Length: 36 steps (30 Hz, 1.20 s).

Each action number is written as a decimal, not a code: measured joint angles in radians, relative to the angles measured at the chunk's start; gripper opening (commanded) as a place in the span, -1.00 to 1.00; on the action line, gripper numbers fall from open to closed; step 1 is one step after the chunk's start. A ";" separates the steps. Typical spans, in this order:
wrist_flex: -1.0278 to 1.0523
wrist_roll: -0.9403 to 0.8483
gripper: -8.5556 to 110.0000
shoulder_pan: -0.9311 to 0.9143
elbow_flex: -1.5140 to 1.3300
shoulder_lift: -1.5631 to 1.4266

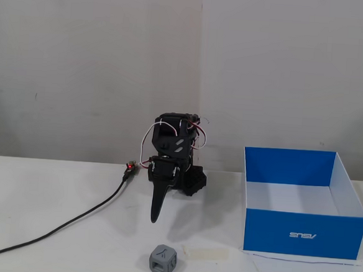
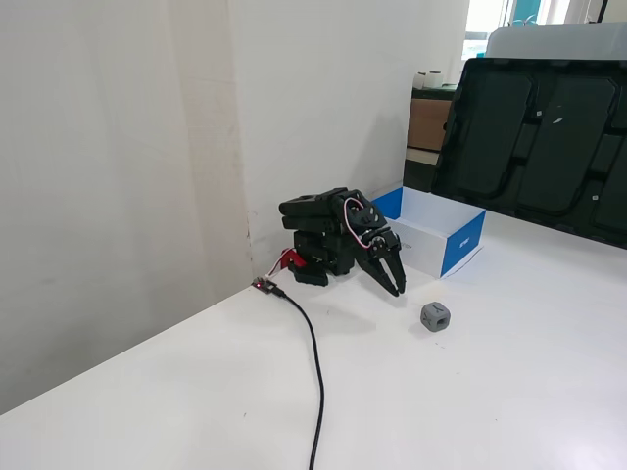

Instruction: Pick the gray block and keep it in the box.

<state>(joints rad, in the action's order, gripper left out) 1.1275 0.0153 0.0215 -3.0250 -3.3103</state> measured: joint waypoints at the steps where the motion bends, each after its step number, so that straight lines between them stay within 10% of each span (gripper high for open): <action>1: 0.002 0.005 -0.85 0.000 0.000 0.000; 36: -0.164 0.413 -0.71 0.107 0.601 1.028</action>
<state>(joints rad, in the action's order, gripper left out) 0.9633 0.4280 0.1289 -2.4237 -2.2826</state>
